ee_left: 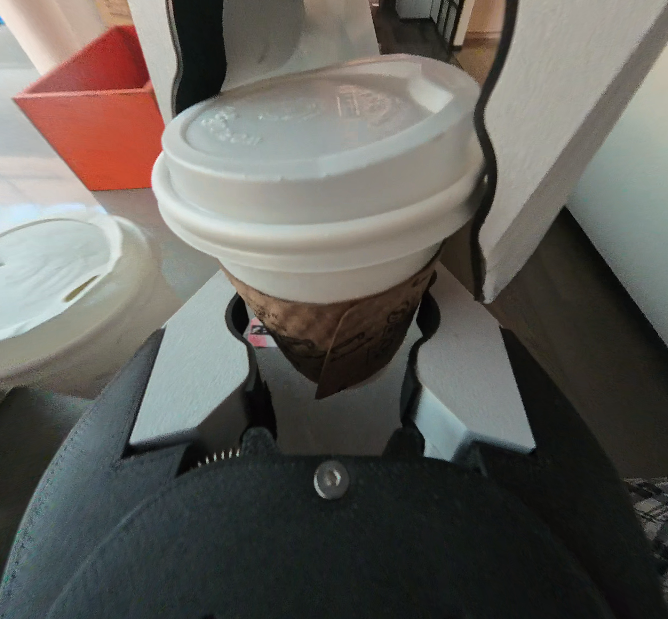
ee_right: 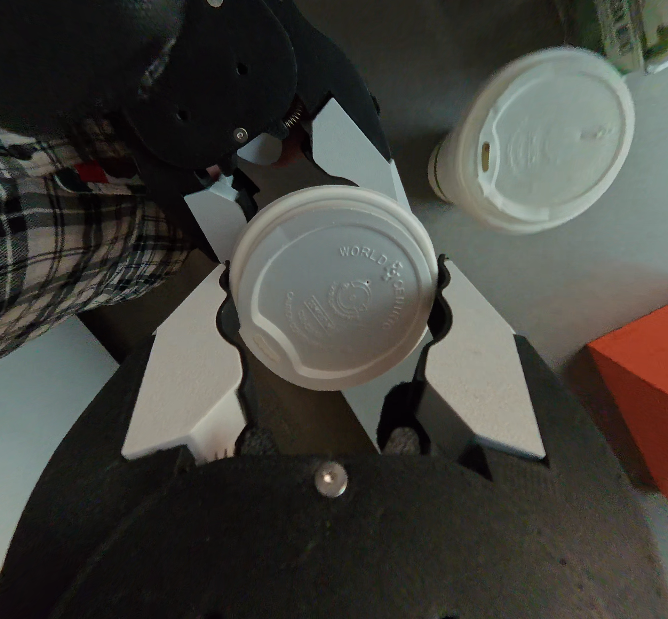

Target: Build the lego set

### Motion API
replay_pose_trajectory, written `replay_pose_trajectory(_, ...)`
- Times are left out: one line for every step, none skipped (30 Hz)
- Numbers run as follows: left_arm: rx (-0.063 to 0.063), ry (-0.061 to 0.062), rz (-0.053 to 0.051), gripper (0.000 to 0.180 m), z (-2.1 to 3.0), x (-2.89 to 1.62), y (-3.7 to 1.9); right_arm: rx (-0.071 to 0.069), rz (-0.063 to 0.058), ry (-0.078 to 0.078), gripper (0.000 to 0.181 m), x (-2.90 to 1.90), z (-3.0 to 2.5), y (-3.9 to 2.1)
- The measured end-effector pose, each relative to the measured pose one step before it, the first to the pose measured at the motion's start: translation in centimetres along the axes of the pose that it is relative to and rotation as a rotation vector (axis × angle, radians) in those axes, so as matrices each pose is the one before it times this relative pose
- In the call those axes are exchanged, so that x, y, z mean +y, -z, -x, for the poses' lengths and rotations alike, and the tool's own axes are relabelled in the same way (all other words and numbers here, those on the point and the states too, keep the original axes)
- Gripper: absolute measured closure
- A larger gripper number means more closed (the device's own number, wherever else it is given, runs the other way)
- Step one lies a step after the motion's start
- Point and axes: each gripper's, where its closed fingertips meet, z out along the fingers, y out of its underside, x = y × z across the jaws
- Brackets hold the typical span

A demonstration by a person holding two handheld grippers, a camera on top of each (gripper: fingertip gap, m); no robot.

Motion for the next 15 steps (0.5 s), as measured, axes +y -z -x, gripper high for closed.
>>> replay_pose_trajectory(0.0098, 0.0017, 0.0129, 0.086, -0.201, 0.223, -0.697, 0.0034, 0.009, -0.0112, 0.073, 0.777, -0.193, -0.324)
replay_pose_trajectory(0.0062, 0.0013, 0.0087, 0.087, -0.152, 0.173, -0.682, 0.0012, 0.0068, -0.0144, 0.073, 0.661, -0.212, -0.189)
replay_pose_trajectory(0.0011, -0.0011, 0.0039, 0.086, -0.124, 0.005, -0.605, 0.002, 0.0048, -0.0164, 0.073, 0.635, -0.241, -0.122)
replay_pose_trajectory(0.0037, -0.0027, 0.0039, 0.086, -0.079, 0.064, -0.69, 0.0047, 0.0074, -0.015, 0.073, 0.646, -0.272, -0.092)
replay_pose_trajectory(0.0037, 0.0004, 0.0043, 0.086, -0.009, 0.049, -0.706, 0.0082, 0.0088, -0.0138, 0.073, 0.661, -0.351, -0.107)
replay_pose_trajectory(-0.0019, -0.0014, -0.0043, 0.087, 0.052, -0.03, -0.634, 0.0094, 0.0068, -0.0126, 0.073, 0.575, -0.386, -0.1)
replay_pose_trajectory(-0.0069, -0.0035, 0.0057, 0.086, 0.125, 0.094, -0.658, 0.0095, 0.0076, -0.0123, 0.073, 0.595, -0.381, -0.149)
replay_pose_trajectory(-0.0044, -0.0041, 0.0062, 0.086, 0.09, 0.079, -0.597, 0.0058, 0.0111, -0.0133, 0.073, 0.585, -0.434, -0.192)
replay_pose_trajectory(-0.0001, -0.0003, 0.0107, 0.086, 0.075, 0.122, -0.679, 0.0049, 0.0083, -0.0122, 0.073, 0.5, -0.444, -0.237)
replay_pose_trajectory(0.0006, 0.0079, 0.0067, 0.087, -0.048, -0.345, -0.307, 0.0061, 0.009, -0.0137, 0.073, 0.476, -0.468, -0.243)
replay_pose_trajectory(-0.0055, -0.0042, 0.0103, 0.087, 0.187, 0.108, -0.473, 0.0041, 0.0059, -0.0151, 0.073, 0.45, -0.471, -0.122)
replay_pose_trajectory(-0.0028, 0.0007, 0.0005, 0.088, 0.204, -0.01, -0.399, 0.0057, -0.0016, -0.0119, 0.073, 0.326, -0.442, -0.03)
replay_pose_trajectory(-0.0011, 0.0121, 0.0053, 0.087, 0.266, 0.072, -0.409, 0.0062, -0.0004, -0.0107, 0.073, 0.295, -0.453, -0.062)
replay_pose_trajectory(-0.0033, 0.0125, 0.0123, 0.085, 0.268, 0.177, -0.306, 0.0037, 0.0033, -0.0061, 0.073, 0.333, -0.377, -0.133)
replay_pose_trajectory(-0.0035, 0.0034, 0.0037, 0.085, 0.191, 0.064, -0.178, 0.003, 0.0044, -0.0053, 0.073, 0.29, -0.39, -0.148)
